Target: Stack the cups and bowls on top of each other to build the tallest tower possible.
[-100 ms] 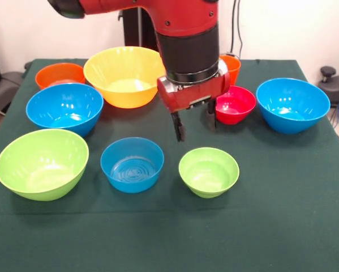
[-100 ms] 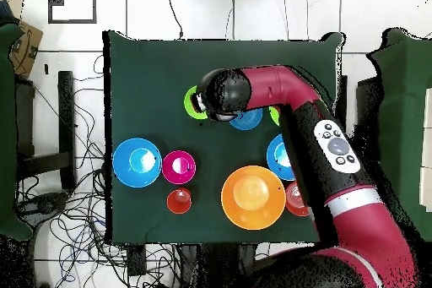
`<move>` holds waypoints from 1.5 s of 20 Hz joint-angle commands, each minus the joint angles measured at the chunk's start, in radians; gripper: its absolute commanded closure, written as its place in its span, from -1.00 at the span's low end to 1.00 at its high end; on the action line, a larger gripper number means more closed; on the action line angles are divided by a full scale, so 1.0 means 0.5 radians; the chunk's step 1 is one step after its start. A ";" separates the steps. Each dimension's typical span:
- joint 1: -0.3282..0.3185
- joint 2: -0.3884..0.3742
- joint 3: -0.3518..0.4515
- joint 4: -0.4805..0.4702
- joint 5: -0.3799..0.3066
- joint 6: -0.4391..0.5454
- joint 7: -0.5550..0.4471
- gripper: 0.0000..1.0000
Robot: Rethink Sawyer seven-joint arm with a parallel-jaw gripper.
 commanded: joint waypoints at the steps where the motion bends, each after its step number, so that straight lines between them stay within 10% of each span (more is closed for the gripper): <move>1: -0.013 0.100 -0.064 0.067 -0.287 0.329 -0.840 -1.00; 30: -0.024 0.268 -0.073 0.016 -0.457 0.021 -0.709 -1.00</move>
